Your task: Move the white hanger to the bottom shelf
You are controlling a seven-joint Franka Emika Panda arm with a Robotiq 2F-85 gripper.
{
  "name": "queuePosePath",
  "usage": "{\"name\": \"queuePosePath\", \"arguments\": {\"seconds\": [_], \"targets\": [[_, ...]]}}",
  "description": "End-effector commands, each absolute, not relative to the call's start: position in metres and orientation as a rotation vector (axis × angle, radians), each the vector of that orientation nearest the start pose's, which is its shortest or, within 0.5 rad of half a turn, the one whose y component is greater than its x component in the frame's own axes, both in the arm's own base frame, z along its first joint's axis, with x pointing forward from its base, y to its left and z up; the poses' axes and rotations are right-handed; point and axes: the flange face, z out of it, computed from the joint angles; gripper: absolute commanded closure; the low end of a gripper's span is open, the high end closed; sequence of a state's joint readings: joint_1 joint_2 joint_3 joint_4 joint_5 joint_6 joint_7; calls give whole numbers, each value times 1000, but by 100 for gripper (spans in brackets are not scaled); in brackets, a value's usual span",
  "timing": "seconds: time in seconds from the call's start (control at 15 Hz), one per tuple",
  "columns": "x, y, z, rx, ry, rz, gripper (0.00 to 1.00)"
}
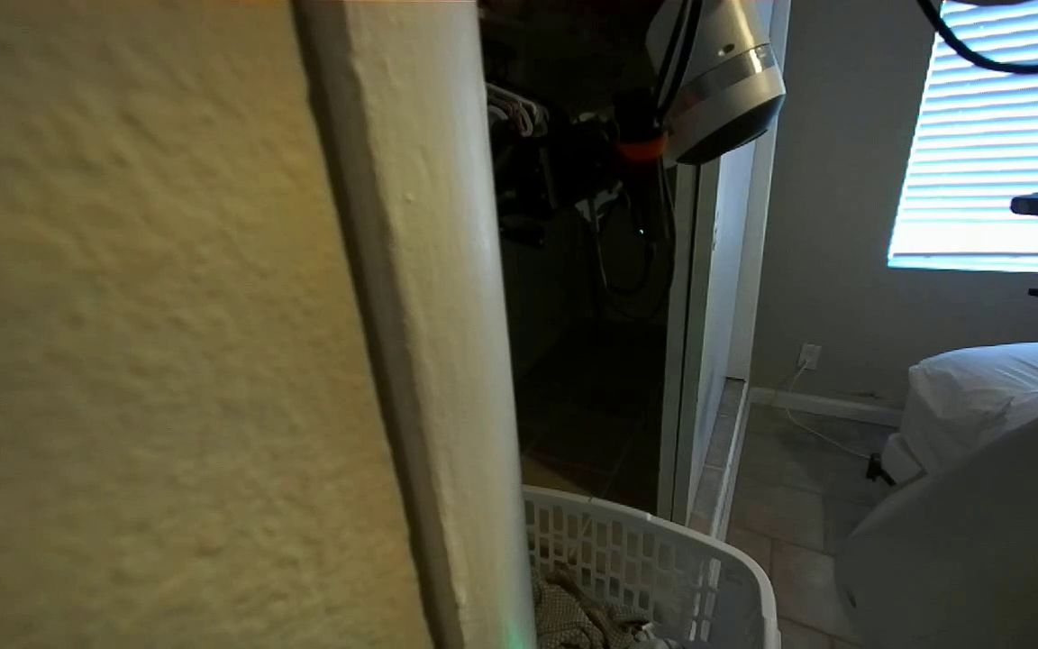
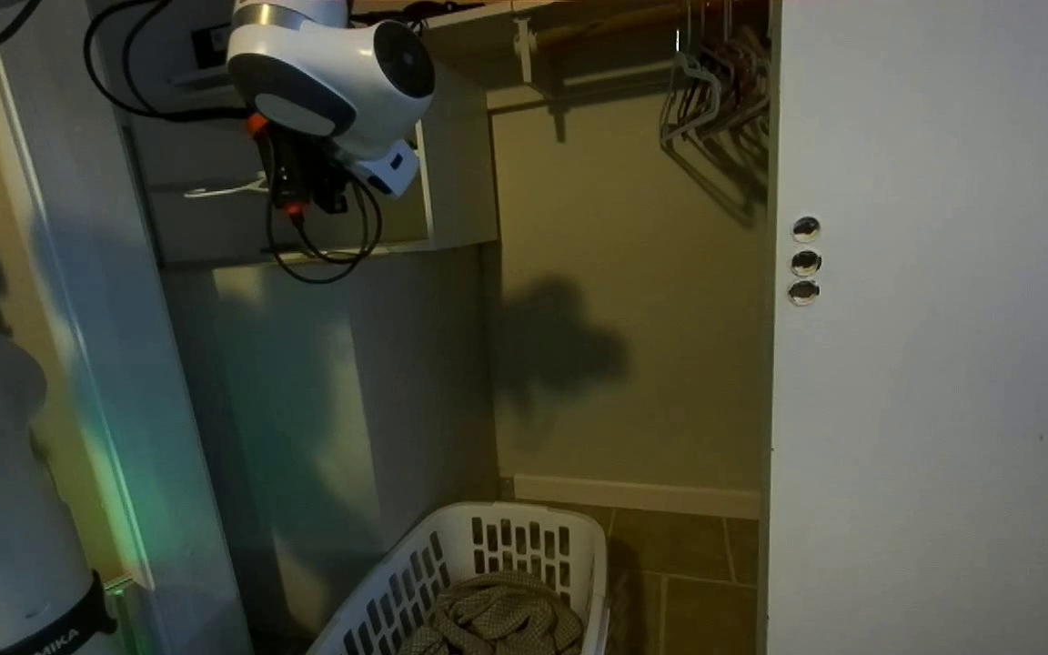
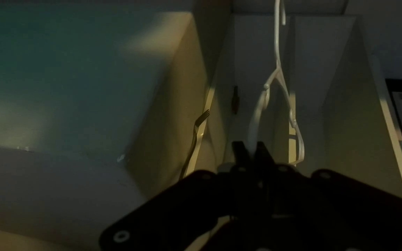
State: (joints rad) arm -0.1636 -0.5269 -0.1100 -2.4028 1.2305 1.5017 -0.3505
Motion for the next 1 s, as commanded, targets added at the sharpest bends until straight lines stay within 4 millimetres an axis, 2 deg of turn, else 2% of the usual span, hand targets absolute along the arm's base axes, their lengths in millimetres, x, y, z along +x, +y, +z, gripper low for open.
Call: {"name": "queuePosePath", "arguments": {"seconds": [0.0, 0.93], "targets": [[364, -7, 552, -1820, 74, -93, 98], [326, -14, 538, -1806, 204, -167, 98]]}}
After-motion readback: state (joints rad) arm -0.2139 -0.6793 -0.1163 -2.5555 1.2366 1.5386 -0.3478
